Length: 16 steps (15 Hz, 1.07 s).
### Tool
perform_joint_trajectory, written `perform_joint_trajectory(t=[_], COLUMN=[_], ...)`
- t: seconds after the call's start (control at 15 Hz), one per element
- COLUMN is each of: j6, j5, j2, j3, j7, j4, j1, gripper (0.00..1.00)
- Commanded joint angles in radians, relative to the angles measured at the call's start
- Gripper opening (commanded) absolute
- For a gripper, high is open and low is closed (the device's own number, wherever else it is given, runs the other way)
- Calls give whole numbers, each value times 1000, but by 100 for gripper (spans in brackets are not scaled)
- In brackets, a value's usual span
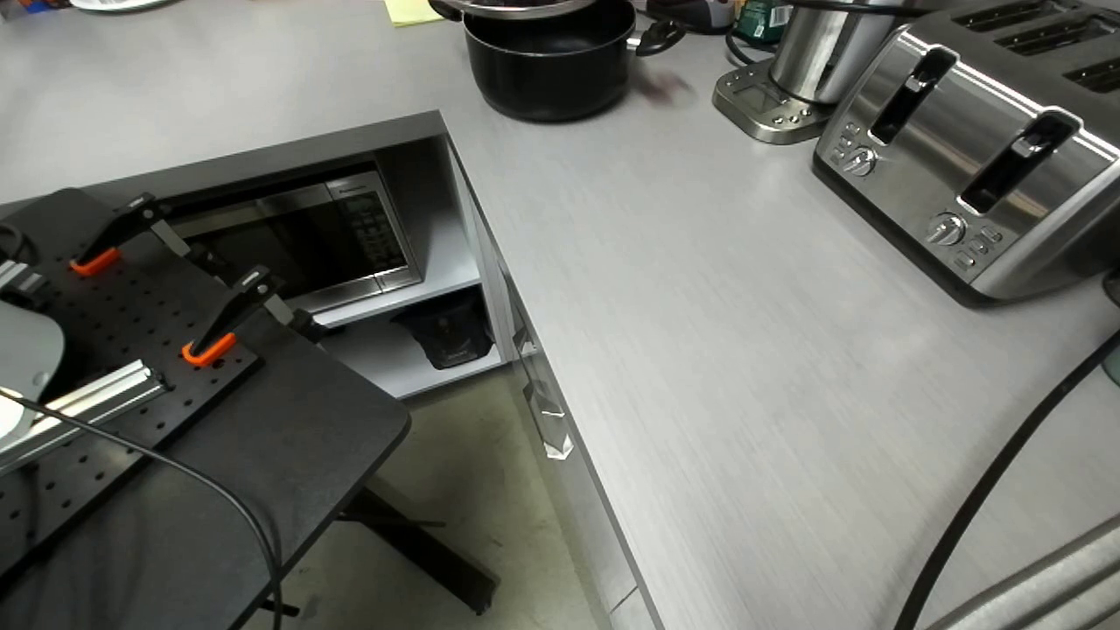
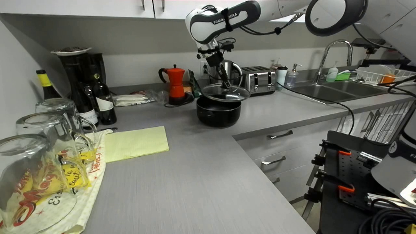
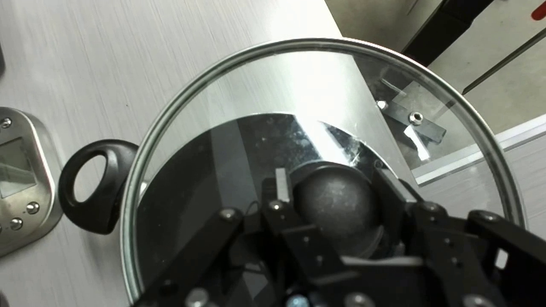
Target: Put the lid on the pot
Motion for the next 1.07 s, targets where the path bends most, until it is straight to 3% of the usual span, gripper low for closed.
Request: perform_joint_trajectory(t=[0.0,0.47,1.0], j6=[-50,-38,-41], j5=[36,-34,-122], j2=[69,140,183], j3=[-15,-24,-23], j7=[23,-10,-161], j4=[140,214,275], j1=[-4,22,41], gripper=[25,25,25])
